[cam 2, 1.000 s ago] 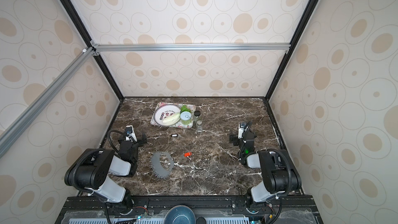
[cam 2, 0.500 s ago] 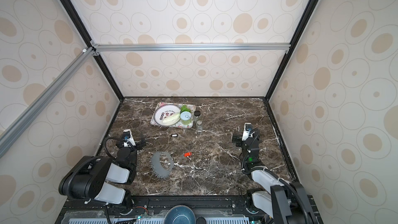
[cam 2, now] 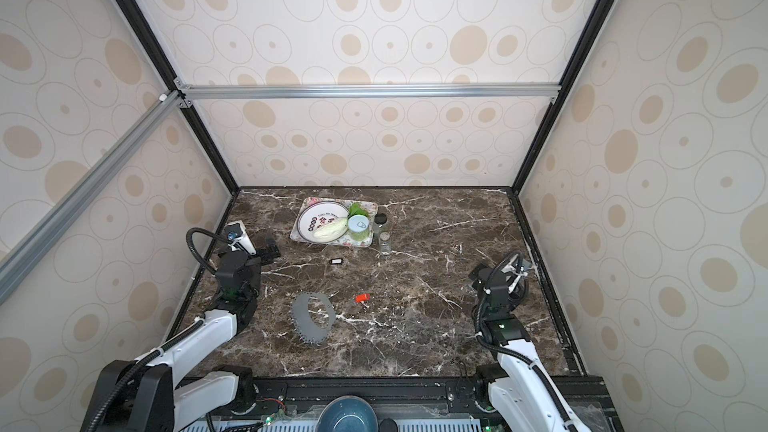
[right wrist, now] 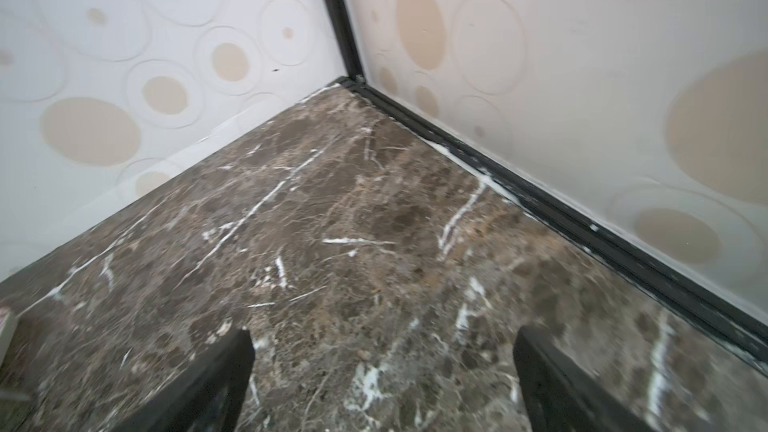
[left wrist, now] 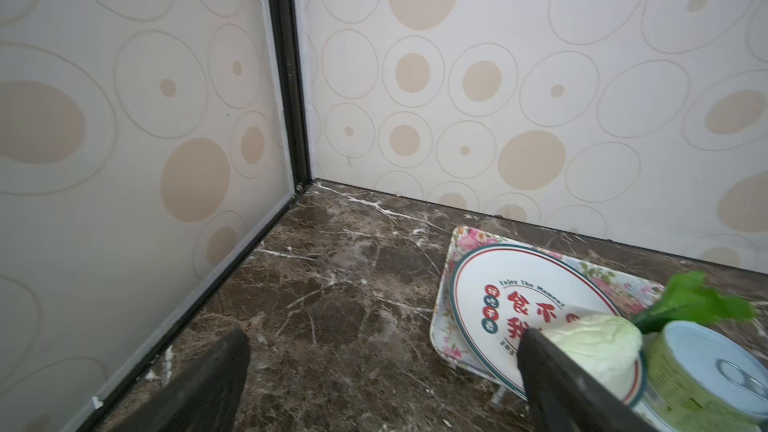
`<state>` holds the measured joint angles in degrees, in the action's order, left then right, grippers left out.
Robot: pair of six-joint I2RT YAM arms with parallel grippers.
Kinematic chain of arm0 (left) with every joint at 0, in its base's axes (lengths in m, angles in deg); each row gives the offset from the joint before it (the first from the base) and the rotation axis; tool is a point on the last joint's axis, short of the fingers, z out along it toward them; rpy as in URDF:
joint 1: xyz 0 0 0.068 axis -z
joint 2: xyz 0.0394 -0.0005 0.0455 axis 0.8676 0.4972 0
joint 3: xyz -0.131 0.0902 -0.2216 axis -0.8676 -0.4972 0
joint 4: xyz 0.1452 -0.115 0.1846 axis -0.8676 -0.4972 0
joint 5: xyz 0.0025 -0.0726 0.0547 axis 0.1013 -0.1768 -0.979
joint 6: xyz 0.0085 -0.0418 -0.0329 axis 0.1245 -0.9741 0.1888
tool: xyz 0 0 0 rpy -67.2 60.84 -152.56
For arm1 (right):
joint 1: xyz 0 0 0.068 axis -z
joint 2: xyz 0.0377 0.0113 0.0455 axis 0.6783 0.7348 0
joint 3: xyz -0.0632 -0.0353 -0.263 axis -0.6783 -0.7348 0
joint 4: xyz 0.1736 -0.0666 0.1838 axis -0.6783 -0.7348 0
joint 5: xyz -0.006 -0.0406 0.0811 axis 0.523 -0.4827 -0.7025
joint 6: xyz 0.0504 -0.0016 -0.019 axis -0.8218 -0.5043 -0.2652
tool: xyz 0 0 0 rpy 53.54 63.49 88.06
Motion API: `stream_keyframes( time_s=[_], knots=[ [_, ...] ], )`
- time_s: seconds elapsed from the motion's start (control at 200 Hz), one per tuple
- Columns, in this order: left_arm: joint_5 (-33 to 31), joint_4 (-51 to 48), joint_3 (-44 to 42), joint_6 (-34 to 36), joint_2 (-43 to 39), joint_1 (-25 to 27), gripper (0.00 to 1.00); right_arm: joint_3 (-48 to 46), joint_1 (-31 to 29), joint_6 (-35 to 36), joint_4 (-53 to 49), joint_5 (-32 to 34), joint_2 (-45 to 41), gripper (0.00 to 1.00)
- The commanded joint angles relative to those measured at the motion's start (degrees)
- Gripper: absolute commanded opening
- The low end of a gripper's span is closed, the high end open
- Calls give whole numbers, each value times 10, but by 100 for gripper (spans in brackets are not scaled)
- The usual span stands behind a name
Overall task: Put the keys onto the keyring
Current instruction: 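Move the right gripper toward the steel keyring plate while the left arm rises slightly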
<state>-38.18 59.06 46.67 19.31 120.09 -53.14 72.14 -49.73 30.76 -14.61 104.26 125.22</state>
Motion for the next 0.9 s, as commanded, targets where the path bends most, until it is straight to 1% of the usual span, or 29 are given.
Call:
stream_keyframes(
  time_s=[0.0,0.045,0.08,0.11,0.145,0.245,0.32,0.365,0.4,0.475,0.555,0.65,0.68,0.725,0.845,0.895],
  knots=[
    [46,-50,-30,-33,-32,2,100,-35,-1,-33,-21,-4,-38,100],
    [56,-37,-49,-34,-56,2,100,-67,-1,19,54,-66,-56,100],
    [63,-26,-68,-36,-76,2,100,-82,-1,35,84,-96,-68,100],
    [74,-7,-87,-34,-93,2,100,-93,-1,39,104,-106,-75,100],
    [83,16,-111,-33,-112,2,100,-96,-1,41,105,-112,-82,100],
    [72,50,-155,-44,-161,2,100,-104,-1,47,125,-133,-85,100],
    [83,55,-166,-41,-179,2,100,-100,-1,55,159,-168,-56,100],
    [88,57,-167,-40,-183,1,100,-91,-2,64,181,-195,-18,100],
    [85,60,-169,-41,-182,2,100,-79,-5,67,189,-202,14,100],
    [74,62,-163,-46,-167,2,100,-44,-18,74,189,-192,80,100],
    [68,51,-145,-49,-142,2,100,-13,-39,88,181,-173,130,100],
    [81,52,-131,-44,-113,2,100,6,-86,119,185,-123,153,100],
    [84,56,-129,-45,-106,2,100,9,-108,129,186,-113,157,100],
    [86,67,-129,-44,-97,2,100,17,-125,141,181,-104,164,100],
    [78,87,-129,-46,-79,2,100,40,-175,165,157,-65,177,99],
    [76,91,-128,-47,-73,2,100,44,-207,182,163,-41,182,100]
  ],
)
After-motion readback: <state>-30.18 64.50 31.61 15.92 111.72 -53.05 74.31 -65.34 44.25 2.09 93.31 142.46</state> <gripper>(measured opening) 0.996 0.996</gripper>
